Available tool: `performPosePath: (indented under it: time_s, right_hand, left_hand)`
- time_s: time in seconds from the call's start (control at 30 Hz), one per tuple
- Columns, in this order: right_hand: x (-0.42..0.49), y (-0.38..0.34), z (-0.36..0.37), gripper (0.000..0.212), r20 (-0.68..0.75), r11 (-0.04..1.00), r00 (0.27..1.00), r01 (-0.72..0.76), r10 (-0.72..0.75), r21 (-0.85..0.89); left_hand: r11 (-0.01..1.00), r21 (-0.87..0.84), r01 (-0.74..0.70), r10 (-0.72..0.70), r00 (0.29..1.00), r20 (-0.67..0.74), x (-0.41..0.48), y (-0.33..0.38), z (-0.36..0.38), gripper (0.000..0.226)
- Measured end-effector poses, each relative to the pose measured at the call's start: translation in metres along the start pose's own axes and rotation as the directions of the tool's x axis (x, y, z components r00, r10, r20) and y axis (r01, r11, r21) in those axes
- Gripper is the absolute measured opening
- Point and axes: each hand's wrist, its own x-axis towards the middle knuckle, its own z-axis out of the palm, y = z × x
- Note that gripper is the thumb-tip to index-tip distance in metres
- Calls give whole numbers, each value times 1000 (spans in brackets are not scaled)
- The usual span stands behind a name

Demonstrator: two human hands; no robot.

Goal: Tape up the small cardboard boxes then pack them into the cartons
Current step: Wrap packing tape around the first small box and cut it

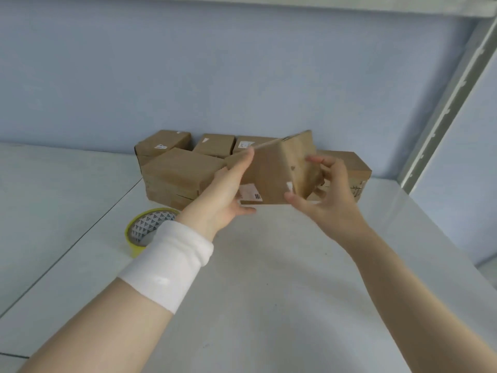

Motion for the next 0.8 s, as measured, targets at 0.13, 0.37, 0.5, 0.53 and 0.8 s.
performPosePath:
  time_s: [0.13, 0.37, 0.5, 0.53, 0.8]
  right_hand:
    - [-20, -13, 6, 56, 170, 713, 857, 503, -487, -488]
    - [-50, -32, 9, 74, 54, 888, 921, 386, -386, -250]
    - [-54, -43, 5, 72, -81, 937, 966, -215, 246, 275]
    - [-54, -40, 3, 68, 43, 846, 932, -345, 360, 406]
    - [-71, -21, 11, 34, 293, 677, 851, -524, 435, 517]
  left_hand:
    - [969, -183, 164, -109, 955, 275, -17, 9, 0, 81]
    - [984, -180, 6, 50, 951, 306, -40, -12, -12, 63]
    - [958, -285, 19, 88, 930, 357, -51, -29, -22, 63]
    - [953, -303, 23, 96, 922, 374, -53, -33, -24, 61]
    - [993, -111, -43, 77, 939, 334, -63, -48, -37, 83]
